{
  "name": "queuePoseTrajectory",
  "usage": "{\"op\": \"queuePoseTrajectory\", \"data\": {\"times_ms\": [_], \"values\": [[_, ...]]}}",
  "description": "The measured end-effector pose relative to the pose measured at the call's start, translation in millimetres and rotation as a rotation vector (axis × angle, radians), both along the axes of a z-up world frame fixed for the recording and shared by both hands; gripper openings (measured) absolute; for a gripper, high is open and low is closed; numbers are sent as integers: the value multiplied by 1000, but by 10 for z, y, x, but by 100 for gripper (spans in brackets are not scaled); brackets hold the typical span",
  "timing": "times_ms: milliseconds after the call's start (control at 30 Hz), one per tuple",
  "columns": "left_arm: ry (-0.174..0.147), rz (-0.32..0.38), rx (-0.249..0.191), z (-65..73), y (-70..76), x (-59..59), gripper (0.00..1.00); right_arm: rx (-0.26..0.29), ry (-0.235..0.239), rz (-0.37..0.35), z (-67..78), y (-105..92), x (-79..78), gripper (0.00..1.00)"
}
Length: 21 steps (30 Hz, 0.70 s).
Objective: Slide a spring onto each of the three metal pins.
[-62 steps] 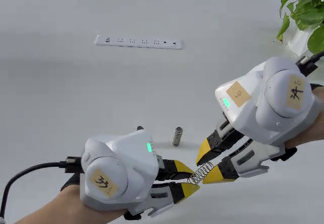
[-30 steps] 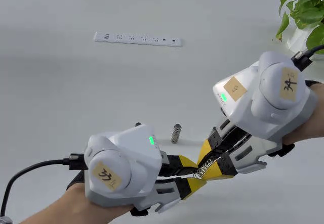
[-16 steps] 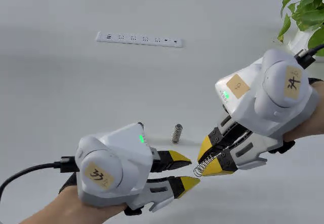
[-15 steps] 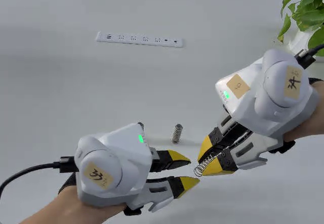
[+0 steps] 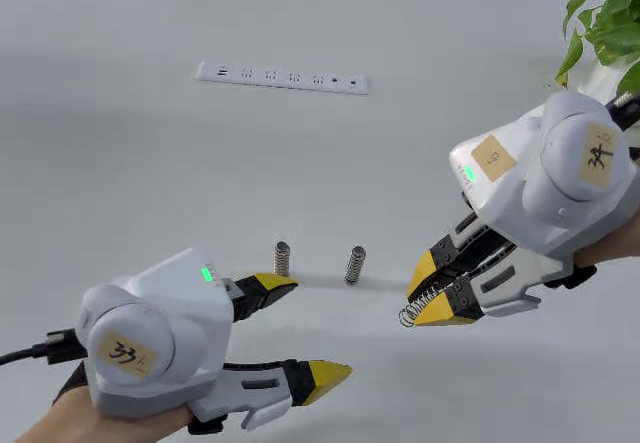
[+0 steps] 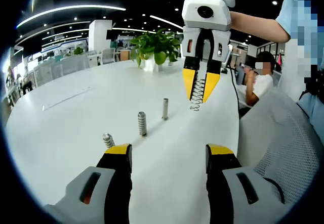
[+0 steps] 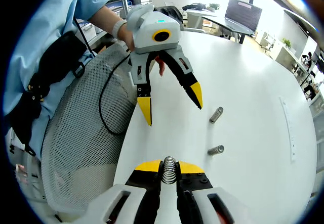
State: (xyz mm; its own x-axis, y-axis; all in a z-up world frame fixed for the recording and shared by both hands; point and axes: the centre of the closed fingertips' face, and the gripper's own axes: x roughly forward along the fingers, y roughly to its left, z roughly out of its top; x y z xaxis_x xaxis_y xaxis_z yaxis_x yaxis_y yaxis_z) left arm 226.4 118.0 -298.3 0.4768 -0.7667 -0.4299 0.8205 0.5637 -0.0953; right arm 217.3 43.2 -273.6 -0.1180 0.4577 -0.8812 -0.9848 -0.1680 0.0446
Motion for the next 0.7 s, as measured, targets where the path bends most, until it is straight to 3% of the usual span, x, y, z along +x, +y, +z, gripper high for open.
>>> {"op": "queuePoseTrajectory", "data": {"times_ms": [200,333,600,700], "values": [[-1,77,-7,-7,202,69,70,-7,-27,-18,8,-104,156,8],[1,92,2,-33,283,84,79,-23,-35,-24,12,-171,241,8],[-23,83,58,-100,338,94,99,-72,-60,-27,0,-312,479,8],[-18,76,67,-122,334,77,99,-89,-68,-29,-4,-352,563,8]]}}
